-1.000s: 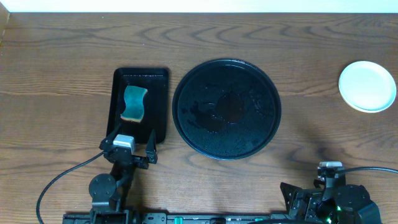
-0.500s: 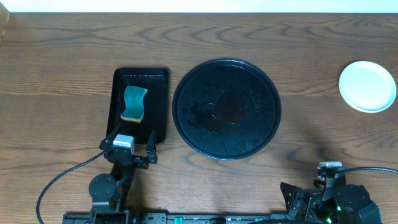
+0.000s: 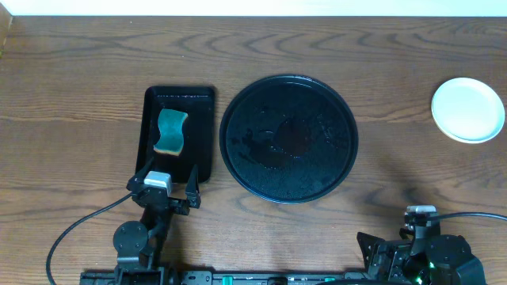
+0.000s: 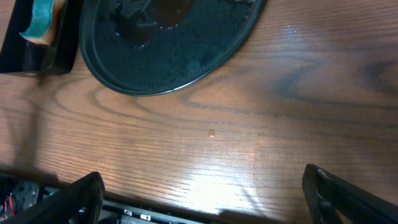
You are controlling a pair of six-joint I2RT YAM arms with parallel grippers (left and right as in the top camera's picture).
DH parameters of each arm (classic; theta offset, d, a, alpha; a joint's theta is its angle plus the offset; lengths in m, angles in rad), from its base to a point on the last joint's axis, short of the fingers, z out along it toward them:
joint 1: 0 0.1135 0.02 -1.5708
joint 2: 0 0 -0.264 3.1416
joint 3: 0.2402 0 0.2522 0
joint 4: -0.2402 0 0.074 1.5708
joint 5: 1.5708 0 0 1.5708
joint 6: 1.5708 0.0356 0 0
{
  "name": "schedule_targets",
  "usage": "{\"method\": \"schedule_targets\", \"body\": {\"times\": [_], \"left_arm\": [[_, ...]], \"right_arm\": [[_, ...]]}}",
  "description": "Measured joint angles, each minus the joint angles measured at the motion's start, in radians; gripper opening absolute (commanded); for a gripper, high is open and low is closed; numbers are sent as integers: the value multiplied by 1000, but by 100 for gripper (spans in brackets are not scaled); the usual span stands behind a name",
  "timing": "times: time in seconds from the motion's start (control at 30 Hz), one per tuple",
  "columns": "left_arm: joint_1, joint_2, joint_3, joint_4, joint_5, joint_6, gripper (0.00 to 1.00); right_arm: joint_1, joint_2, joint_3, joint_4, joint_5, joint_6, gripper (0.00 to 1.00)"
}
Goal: Clean dirty plates on tray and stack at the side
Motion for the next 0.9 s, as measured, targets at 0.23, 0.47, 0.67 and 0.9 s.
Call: {"method": "schedule_targets", "body": {"times": [0.23,0.47,0.67,0.9], "left_arm": [[0,0,0,0,0,0,95],[0,0,-1,2,0,-3,95],[0,0,-1,3,4,-7,95],[0,0,-1,3,8,-10,95]], "right_arm": [[-9,0,-13,183,43,-5,99],[-96,-12,-180,519,34,-253,99],[-149,-126,-384,700,-67,-574,99],[-219,-238,-580,832,-114,-703,99]]}}
